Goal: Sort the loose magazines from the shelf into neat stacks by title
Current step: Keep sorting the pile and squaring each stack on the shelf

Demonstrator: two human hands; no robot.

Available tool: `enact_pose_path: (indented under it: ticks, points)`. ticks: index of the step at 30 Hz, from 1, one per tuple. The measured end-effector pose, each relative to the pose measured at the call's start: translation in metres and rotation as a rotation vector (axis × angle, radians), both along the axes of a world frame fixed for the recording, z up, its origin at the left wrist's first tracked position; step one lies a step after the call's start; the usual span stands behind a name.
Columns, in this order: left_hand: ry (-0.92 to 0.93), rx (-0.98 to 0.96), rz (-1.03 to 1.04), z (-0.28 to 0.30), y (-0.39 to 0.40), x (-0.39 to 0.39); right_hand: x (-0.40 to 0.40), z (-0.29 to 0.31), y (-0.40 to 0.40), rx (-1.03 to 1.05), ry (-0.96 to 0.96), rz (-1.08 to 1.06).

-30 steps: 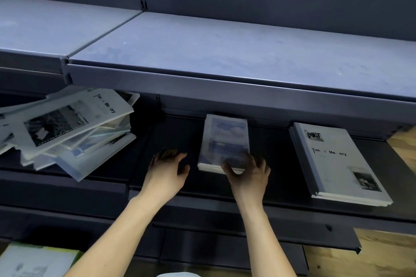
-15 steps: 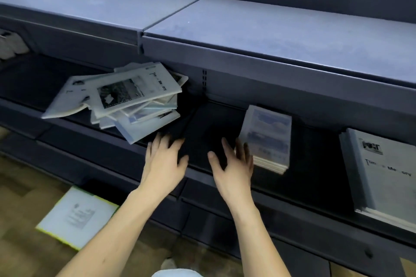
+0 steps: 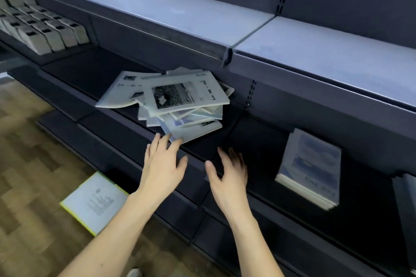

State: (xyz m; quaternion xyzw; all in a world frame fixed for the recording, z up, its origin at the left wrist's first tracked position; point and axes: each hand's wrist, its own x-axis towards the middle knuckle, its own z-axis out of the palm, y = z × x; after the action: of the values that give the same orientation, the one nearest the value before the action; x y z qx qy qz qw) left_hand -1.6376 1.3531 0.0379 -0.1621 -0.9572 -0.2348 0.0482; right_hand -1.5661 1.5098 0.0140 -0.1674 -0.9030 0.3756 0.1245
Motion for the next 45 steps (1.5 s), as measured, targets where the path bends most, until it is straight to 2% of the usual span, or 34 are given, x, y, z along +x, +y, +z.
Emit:
enact_pose_path:
  ticks: [5, 15, 20, 24, 32, 39, 45]
  points:
    - [-0.013, 0.052, 0.023, 0.002, -0.042, -0.031, -0.034, 0.007, -0.041, -0.319, 0.053, 0.008]
    - [-0.062, 0.104, -0.042, -0.007, -0.125, -0.130, -0.127, 0.013, -0.127, -0.408, 0.103, -0.063]
    - [-0.087, 0.148, -0.114, -0.010, -0.144, -0.170, -0.159, 0.011, -0.152, -0.427, 0.154, -0.153]
    - [-0.093, 0.179, -0.157, -0.012, -0.150, -0.190, -0.177, 0.014, -0.164, -0.524, 0.223, -0.226]
    - [-0.064, 0.237, -0.208, -0.003, -0.135, -0.217, -0.189, 0.042, -0.146, -0.698, 0.273, -0.429]
    - [-0.089, 0.292, -0.230, 0.008, -0.113, -0.230, -0.169, 0.032, -0.114, -0.603, 0.171, -0.507]
    - [-0.123, 0.267, -0.312, 0.005, -0.096, -0.223, -0.149, 0.033, -0.086, -0.787, 0.181, -0.562]
